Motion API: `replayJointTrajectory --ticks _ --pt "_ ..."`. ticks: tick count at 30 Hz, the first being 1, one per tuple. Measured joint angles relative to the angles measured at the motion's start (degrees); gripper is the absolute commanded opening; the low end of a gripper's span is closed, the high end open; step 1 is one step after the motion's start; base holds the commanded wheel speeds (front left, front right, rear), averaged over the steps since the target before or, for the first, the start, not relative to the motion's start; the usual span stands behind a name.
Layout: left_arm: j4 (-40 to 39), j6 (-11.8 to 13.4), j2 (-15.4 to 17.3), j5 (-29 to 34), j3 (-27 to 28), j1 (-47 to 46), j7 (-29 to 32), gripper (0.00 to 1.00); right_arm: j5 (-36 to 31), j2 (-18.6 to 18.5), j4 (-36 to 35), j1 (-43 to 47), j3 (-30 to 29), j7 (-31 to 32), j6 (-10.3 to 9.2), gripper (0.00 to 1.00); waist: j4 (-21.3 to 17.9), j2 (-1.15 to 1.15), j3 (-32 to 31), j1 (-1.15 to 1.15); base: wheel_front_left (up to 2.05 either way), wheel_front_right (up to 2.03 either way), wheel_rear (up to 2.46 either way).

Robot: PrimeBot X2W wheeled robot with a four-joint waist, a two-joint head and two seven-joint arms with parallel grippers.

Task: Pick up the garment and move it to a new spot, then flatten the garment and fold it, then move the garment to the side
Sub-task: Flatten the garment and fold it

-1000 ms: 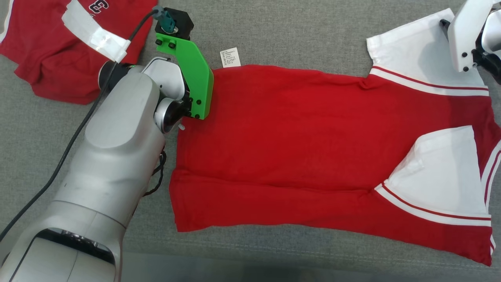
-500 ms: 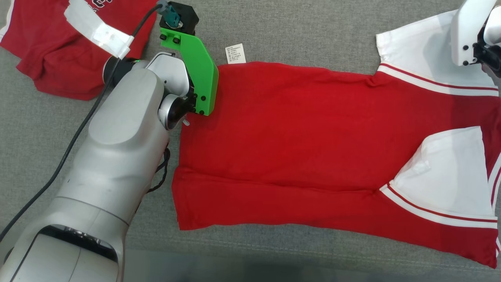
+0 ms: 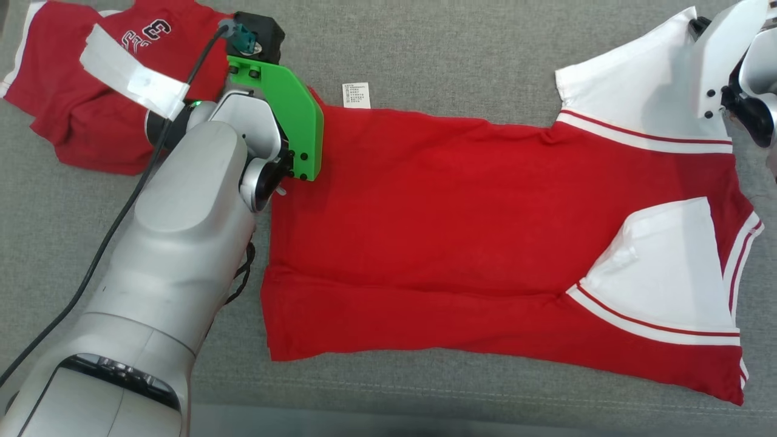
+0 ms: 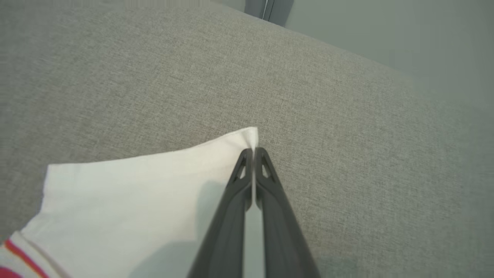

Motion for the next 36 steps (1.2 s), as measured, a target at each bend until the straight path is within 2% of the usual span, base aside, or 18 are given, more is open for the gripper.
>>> replayJointTrajectory --ticks 5,13,17,22,29,31,36 --pt "0.86 0.56 0.40 0.21 -0.19 0.83 -1.97 0.00 2.27 -1.38 -3.12 2.47 1.09 -2.25 0.00 0.00 -0.76 0.00 -2.34 0.00 0.00 0.00 0.00" --pt "-0.18 1.70 1.65 1.09 -0.53 3.85 -7.14 0.00 4.48 -6.45 -11.93 7.23 3.02 -7.23 0.00 0.00 -1.46 0.00 -5.74 0.00 0.00 0.00 0.00" --pt "-1.25 1.96 2.40 1.03 -0.40 6.49 -9.46 0.00 5.09 -7.81 -16.23 10.84 3.05 -9.38 0.00 0.00 -1.77 0.00 -7.49 0.00 0.00 0.00 0.00" --pt "-3.69 1.96 4.48 2.24 -1.64 9.83 -12.37 0.00 7.94 -9.50 -23.39 16.25 3.76 -8.04 0.00 0.00 -2.47 0.00 -9.79 0.00 0.00 0.00 0.00" --pt "-9.80 1.86 8.24 6.21 -5.44 15.05 -17.02 0.00 11.11 -15.51 -35.97 24.49 3.58 -4.77 0.00 0.00 -3.95 0.00 -12.28 0.00 0.00 0.00 0.00" --pt "-12.83 1.58 10.06 7.65 -6.92 17.61 -18.89 0.00 11.59 -17.53 -40.29 27.78 1.83 -4.13 -0.01 0.00 -4.64 0.00 -12.99 0.00 0.00 0.00 0.00" --pt "-17.29 3.39 13.02 9.22 -7.58 21.86 -22.52 0.00 12.57 -19.08 -45.81 33.57 -1.44 -3.35 -0.01 0.00 -5.56 0.00 -14.03 0.00 0.00 0.00 0.00"
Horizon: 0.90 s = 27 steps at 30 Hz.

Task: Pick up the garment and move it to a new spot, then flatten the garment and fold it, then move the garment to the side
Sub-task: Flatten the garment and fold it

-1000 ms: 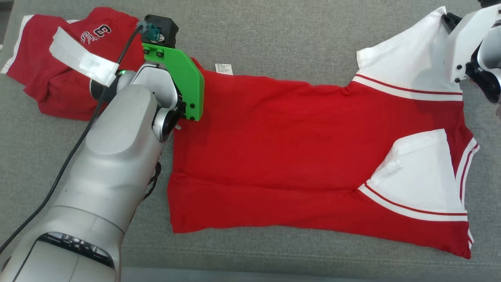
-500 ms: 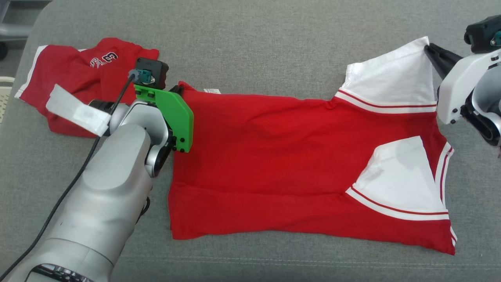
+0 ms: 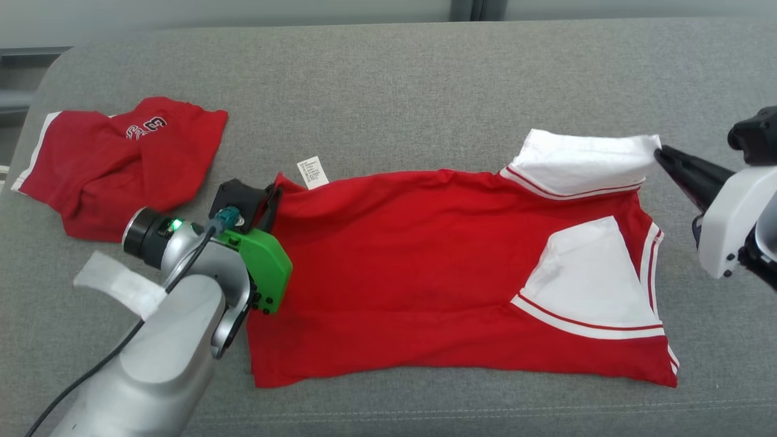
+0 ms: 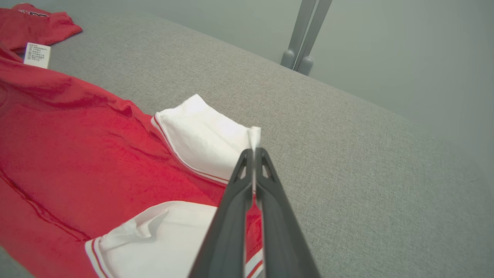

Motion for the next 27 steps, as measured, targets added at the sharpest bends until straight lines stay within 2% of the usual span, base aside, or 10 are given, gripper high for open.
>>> replayJointTrajectory --ticks 4,12,27 --pt "-2.94 1.91 2.19 -0.05 0.32 4.66 -2.01 0.00 1.96 -1.04 -5.08 6.28 -1.67 1.59 0.01 0.00 -0.47 0.00 -1.06 0.00 0.00 0.00 0.00" --pt "-4.64 3.93 4.02 -0.66 0.59 10.09 -4.35 0.00 3.99 -2.49 -8.70 14.01 -3.36 5.00 0.00 0.00 -0.82 0.00 -2.36 0.00 0.00 0.00 0.00" --pt "-2.64 6.50 2.26 -6.23 2.91 15.55 -3.96 0.00 5.95 -1.21 -12.80 25.03 -7.97 13.69 0.00 0.00 -1.34 0.00 -4.88 0.00 0.00 0.00 0.00"
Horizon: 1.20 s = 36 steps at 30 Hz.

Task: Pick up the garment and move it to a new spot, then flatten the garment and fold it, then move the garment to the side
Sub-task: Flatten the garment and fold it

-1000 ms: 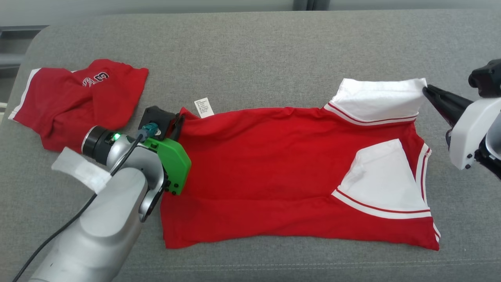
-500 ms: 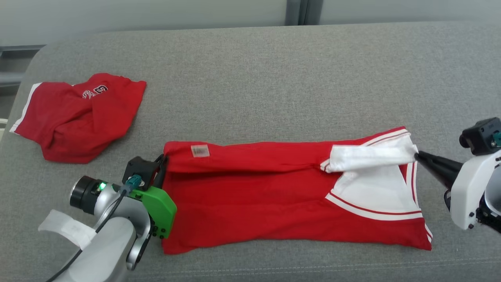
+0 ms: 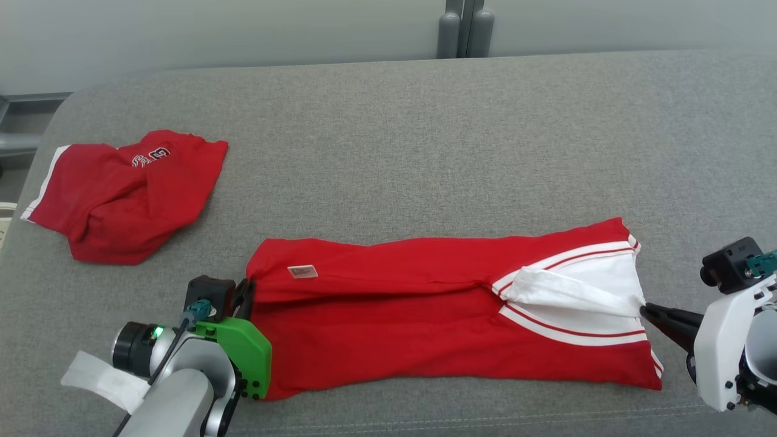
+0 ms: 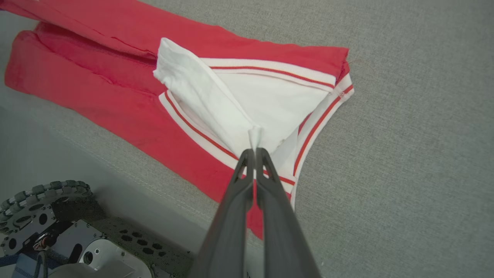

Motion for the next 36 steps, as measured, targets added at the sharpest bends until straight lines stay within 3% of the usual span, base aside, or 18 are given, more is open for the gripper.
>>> replayJointTrajectory --ticks 9,10,11,12,20,25,31,36 --pt "0.51 0.92 -0.56 -1.89 0.27 2.22 0.79 0.00 -1.25 2.26 -0.46 3.34 -0.89 2.36 0.00 0.00 -0.10 0.00 -1.07 0.00 0.00 0.00 0.00" --pt "0.57 0.92 -0.60 -2.01 0.33 2.41 0.92 0.23 -1.25 2.49 -0.38 3.85 -0.87 2.74 -0.01 0.00 -0.08 0.00 -1.12 0.00 0.00 0.00 0.00" --pt "0.65 0.92 -0.70 -2.49 0.42 2.63 1.07 0.67 -1.25 2.91 -0.30 4.30 -0.88 2.98 0.00 0.45 -0.05 0.00 -1.19 0.00 0.00 0.00 0.00" --pt "0.67 0.92 -0.79 -2.68 0.38 2.82 1.36 1.00 -1.41 3.26 -0.30 4.67 -0.90 2.98 -0.01 1.00 -0.01 0.00 -1.27 0.00 0.00 0.00 0.00" --pt "0.38 2.19 -1.04 -4.97 1.76 5.66 1.14 1.00 -3.98 5.53 -0.20 5.95 -1.89 1.37 -0.01 1.00 0.15 0.00 -2.63 0.00 0.00 0.00 0.00" --pt "-2.16 3.19 -0.82 -7.03 4.70 7.91 -3.36 1.00 -6.62 7.97 1.30 6.49 -3.36 -3.02 -0.01 1.00 0.33 0.00 -4.14 0.00 0.00 0.00 0.00" --pt "-6.88 3.35 -0.77 -8.00 7.81 10.33 -9.81 1.00 -10.46 14.26 4.55 7.70 -7.68 -11.17 -0.01 1.00 0.85 0.00 -6.11 0.00 0.00 0.00 0.00" --pt "-11.72 3.46 -1.22 -7.42 11.68 11.99 -11.76 1.00 -14.72 21.85 7.75 8.75 -13.34 -17.51 -0.03 1.00 1.51 0.00 -7.43 0.00 0.00 0.00 0.00"
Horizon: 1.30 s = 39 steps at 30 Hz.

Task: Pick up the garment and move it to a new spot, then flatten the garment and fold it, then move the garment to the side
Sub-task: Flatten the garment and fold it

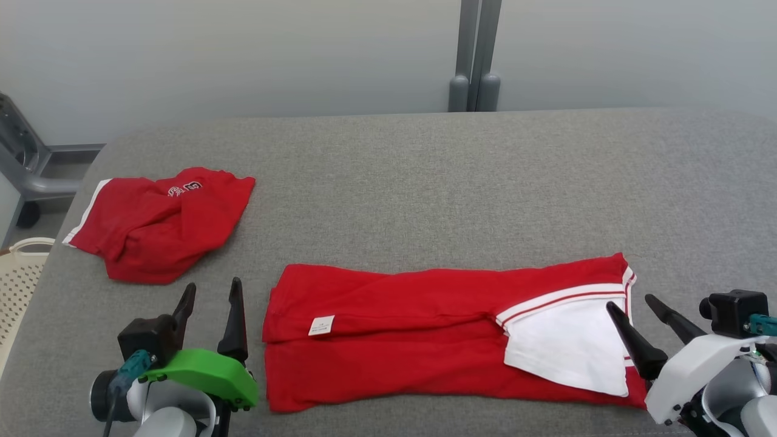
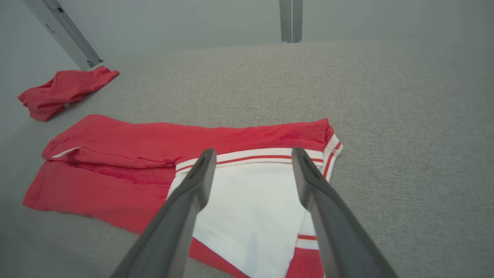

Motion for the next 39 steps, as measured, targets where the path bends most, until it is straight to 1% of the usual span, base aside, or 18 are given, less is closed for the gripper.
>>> replayJointTrajectory --ticks 3,6,8,10,13,19,25,28,29,30,31,36,39 --pt "-3.03 -0.02 -0.81 1.40 3.22 1.60 -0.24 1.00 -3.04 5.35 1.62 0.08 -3.37 -3.64 -0.01 1.00 0.36 0.00 -0.65 0.00 0.00 0.00 0.00" --pt "-6.61 -0.32 -2.08 4.17 7.24 3.24 -0.38 1.00 -6.14 10.69 3.13 0.04 -6.21 -7.24 0.00 1.00 0.50 0.00 -1.22 0.00 0.00 0.00 0.00" --pt "-8.27 -1.02 -3.15 5.70 9.85 4.71 -0.38 1.00 -8.14 13.85 4.31 -0.34 -8.77 -9.81 -0.01 1.00 0.50 0.00 -1.49 0.00 0.00 0.00 0.00" --pt "-9.60 -2.24 -4.34 6.95 12.20 6.25 -0.38 1.00 -10.09 17.09 5.37 -0.71 -11.21 -12.21 -0.01 1.00 0.47 0.00 -1.75 0.00 0.00 0.00 0.00" --pt "-10.13 -4.47 -5.57 8.04 14.93 8.27 -0.40 1.00 -11.49 20.39 7.09 -1.61 -13.68 -14.93 -0.01 1.00 0.49 0.00 -2.15 0.00 0.00 0.00 0.00" --pt "-8.16 -8.34 -7.19 9.81 18.27 11.27 -0.40 1.00 -12.76 22.42 10.85 -2.53 -14.38 -18.03 -0.01 1.00 0.85 0.00 -2.80 0.00 0.00 0.00 0.00" --pt "-5.39 -10.29 -8.13 12.55 20.78 12.81 -0.40 1.00 -14.03 22.76 14.45 -2.81 -12.96 -19.59 -0.01 1.00 1.55 0.00 -3.01 0.00 0.00 0.00 0.00" --pt "-3.90 -11.48 -8.04 14.63 20.59 13.23 -0.40 1.00 -15.60 22.77 16.02 -2.79 -13.41 -20.45 -0.01 1.00 1.89 0.00 -3.10 0.00 0.00 0.00 0.00" --pt "-3.57 -12.12 -7.90 15.13 20.33 13.36 -0.38 1.00 -15.67 22.79 16.40 -2.74 -13.51 -20.81 -0.01 1.00 2.00 0.00 -3.12 0.00 0.00 0.00 0.00" --pt "-3.57 -12.12 -7.90 15.13 20.33 13.36 -0.38 1.00 -15.67 22.79 16.40 -2.74 -13.51 -20.81 -0.01 1.00 2.00 0.00 -3.12 0.00 0.00 0.00 0.00" --pt "-3.09 -12.92 -7.75 15.68 20.24 13.54 -0.40 1.00 -15.14 22.79 17.39 -2.49 -13.40 -21.16 -0.01 1.00 2.18 0.00 -3.18 0.00 0.00 0.00 0.00" --pt "-2.58 -13.90 -8.14 16.08 21.25 14.16 -0.40 1.00 -14.11 22.82 18.79 -2.36 -12.66 -22.04 -0.01 1.00 2.33 0.00 -3.32 0.00 0.00 0.00 0.00" --pt "-2.52 -13.93 -8.46 16.36 21.60 14.30 -0.40 1.00 -14.11 22.83 19.14 -2.37 -12.39 -22.40 -0.01 1.00 2.33 0.00 -3.32 0.00 0.00 0.00 0.00"
